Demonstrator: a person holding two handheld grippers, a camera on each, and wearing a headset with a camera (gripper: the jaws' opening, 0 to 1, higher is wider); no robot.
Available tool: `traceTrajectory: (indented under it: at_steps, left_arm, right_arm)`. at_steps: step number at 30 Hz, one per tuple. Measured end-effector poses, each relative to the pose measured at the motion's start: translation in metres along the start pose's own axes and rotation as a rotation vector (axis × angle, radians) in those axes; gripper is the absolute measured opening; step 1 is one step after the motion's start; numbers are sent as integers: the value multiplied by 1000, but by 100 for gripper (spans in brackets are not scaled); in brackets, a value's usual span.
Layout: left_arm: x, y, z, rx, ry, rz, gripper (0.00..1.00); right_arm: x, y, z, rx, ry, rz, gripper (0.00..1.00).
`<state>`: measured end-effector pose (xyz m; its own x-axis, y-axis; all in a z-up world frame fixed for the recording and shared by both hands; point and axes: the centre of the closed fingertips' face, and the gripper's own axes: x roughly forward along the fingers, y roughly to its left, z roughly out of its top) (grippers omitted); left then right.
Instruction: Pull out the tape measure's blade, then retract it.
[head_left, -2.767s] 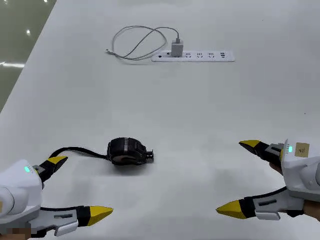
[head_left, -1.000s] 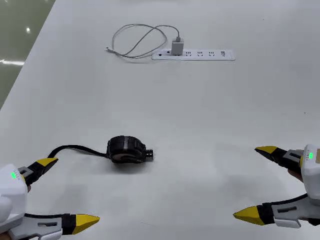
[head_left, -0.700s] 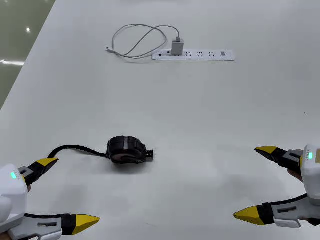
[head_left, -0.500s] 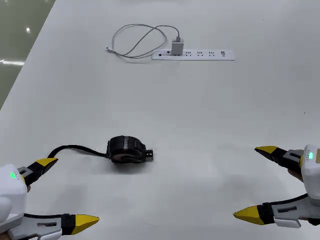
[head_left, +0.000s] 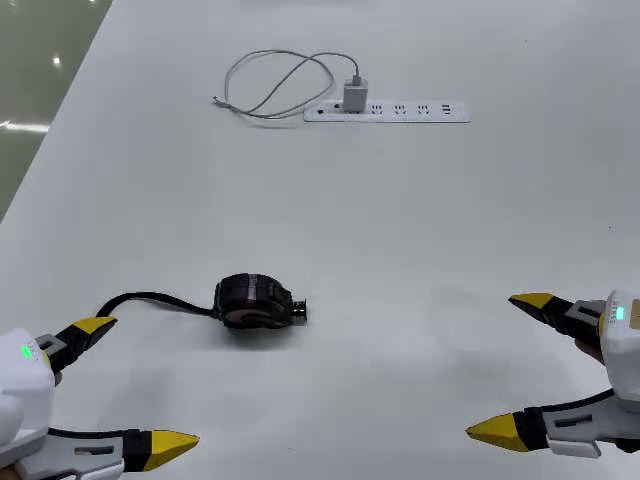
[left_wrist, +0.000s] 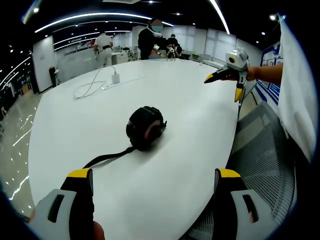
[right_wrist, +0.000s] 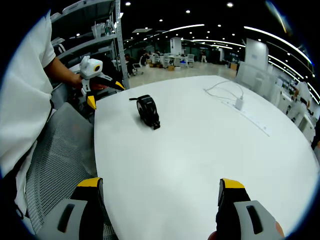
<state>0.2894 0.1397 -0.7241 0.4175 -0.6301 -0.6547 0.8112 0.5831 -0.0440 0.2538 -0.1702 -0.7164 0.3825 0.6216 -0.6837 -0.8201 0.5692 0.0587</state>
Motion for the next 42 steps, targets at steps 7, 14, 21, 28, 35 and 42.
traceTrajectory:
  at_steps: [7, 14, 21, 28, 35, 42]
  left_arm:
    - [0, 0, 0, -1, 1, -2, 99]
    - [-1, 0, 0, -6, -2, -2, 99]
    - [-1, 0, 1, -5, -3, -2, 99]
    - [-1, 0, 1, -6, -3, -3, 99]
    - [-1, 0, 1, -7, -3, -2, 99]
    - [0, 0, 1, -3, -2, -3, 99]
  right_arm:
    - [-1, -1, -1, -2, 1, -2, 94]
    - [-1, -2, -3, -2, 1, -2, 94]
    - [-1, -1, -1, -2, 0, -3, 94]
    - [0, 0, 0, -3, 2, -3, 94]
    - [0, 1, 1, -2, 0, -4, 94]
    - [-1, 1, 2, -4, 0, -6, 94]
